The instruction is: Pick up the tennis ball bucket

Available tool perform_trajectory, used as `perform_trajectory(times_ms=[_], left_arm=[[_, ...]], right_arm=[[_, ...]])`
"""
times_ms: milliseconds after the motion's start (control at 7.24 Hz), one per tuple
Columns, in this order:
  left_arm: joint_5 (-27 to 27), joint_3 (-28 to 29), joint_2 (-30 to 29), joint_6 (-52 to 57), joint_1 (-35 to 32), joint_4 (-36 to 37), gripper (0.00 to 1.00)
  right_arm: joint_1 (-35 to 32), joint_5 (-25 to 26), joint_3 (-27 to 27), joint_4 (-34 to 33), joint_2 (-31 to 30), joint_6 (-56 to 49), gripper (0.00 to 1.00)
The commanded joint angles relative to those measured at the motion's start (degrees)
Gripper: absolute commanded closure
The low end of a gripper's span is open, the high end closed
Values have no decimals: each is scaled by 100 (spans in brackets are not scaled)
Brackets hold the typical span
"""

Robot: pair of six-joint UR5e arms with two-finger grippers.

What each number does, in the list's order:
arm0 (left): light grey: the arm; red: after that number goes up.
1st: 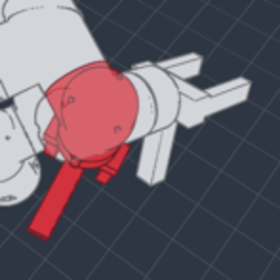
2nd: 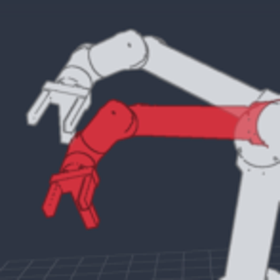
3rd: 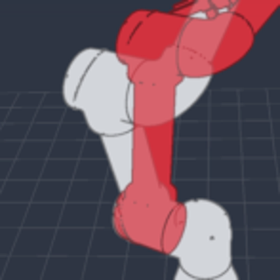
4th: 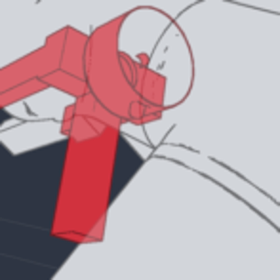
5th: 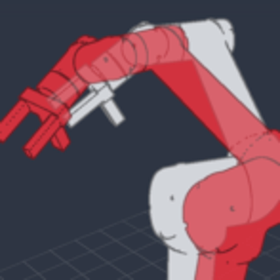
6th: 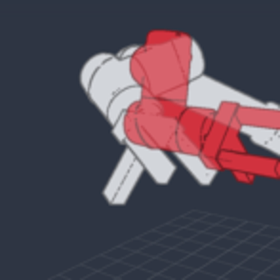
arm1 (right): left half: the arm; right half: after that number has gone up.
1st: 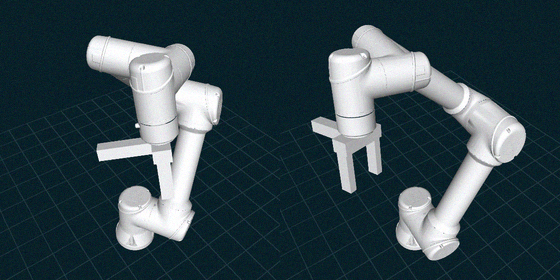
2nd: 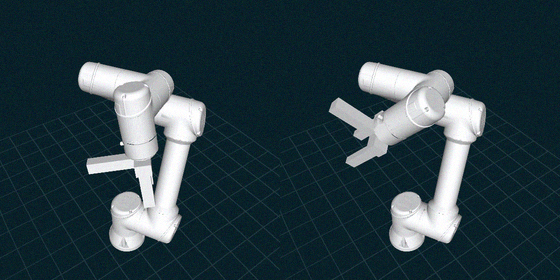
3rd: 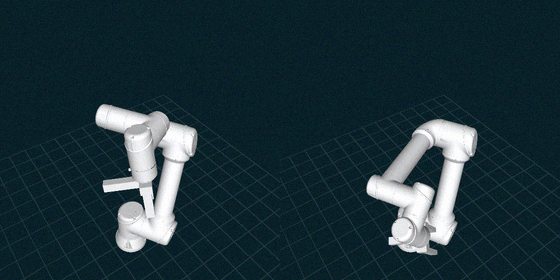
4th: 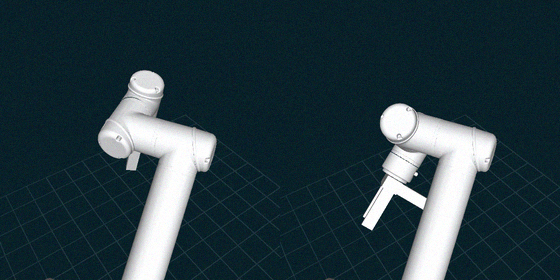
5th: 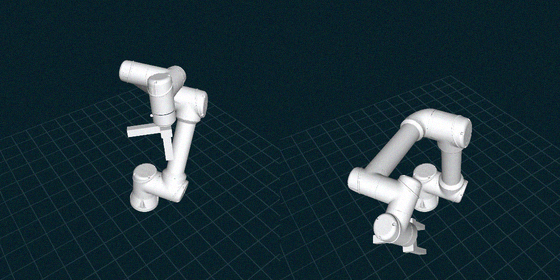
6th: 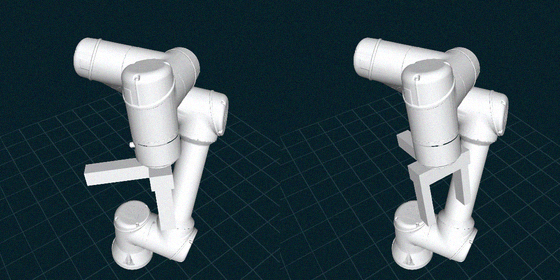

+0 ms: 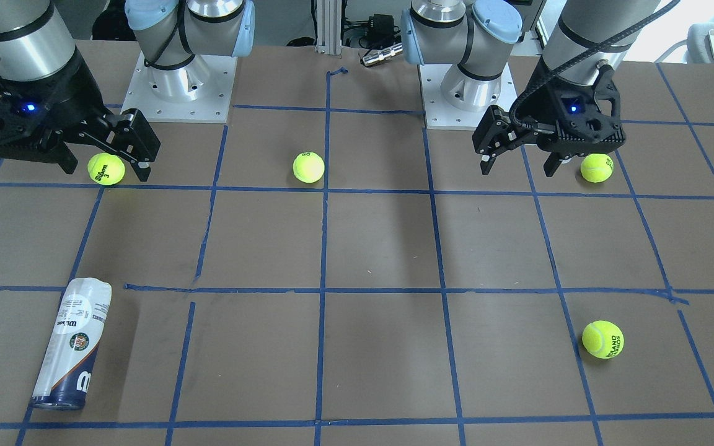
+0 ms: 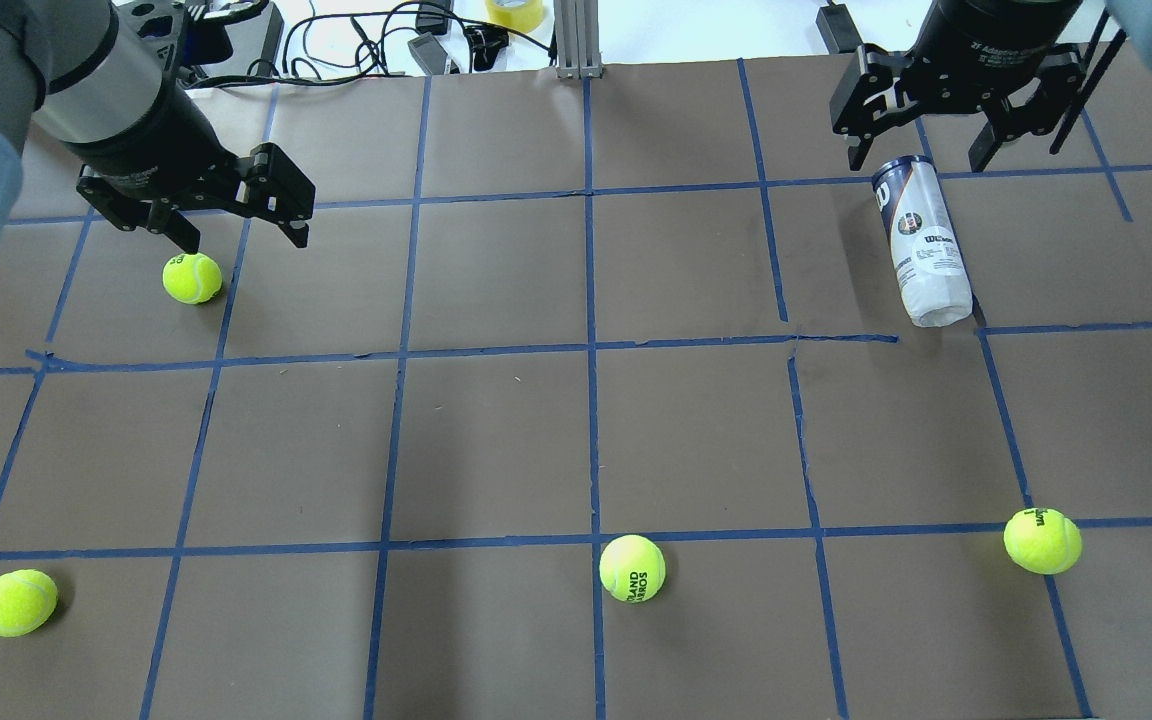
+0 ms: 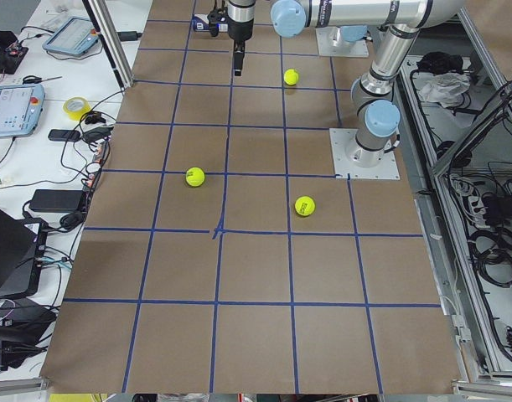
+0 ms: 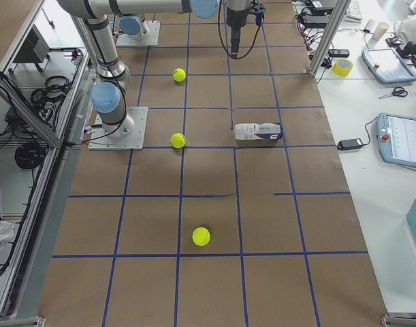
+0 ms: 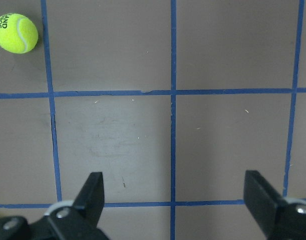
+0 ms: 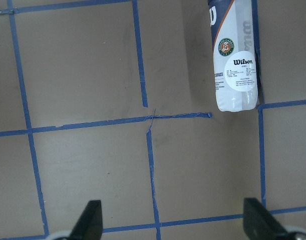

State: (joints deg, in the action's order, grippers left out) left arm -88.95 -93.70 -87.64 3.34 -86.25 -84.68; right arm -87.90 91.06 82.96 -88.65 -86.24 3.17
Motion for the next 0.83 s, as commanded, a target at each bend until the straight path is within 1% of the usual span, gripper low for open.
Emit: perform_trajectory(times_ms=[0, 276, 415, 553, 691], left_arm=[[-9, -8, 10, 0, -6, -32, 0], [-9, -8, 10, 0, -6, -32, 0], [-9, -8, 10, 0, -14, -32, 0], [-9, -8, 10, 0, -15, -32, 0], [-17, -17, 1, 0, -15, -23, 0]], right_arm=[[1, -79, 0, -30, 46, 0, 0], [36, -62, -34, 49, -24, -26, 0], [36, -62, 44, 371, 2, -105, 0], [45, -71, 53, 227, 63, -71, 0], [62, -54, 79, -480, 316, -27, 0]])
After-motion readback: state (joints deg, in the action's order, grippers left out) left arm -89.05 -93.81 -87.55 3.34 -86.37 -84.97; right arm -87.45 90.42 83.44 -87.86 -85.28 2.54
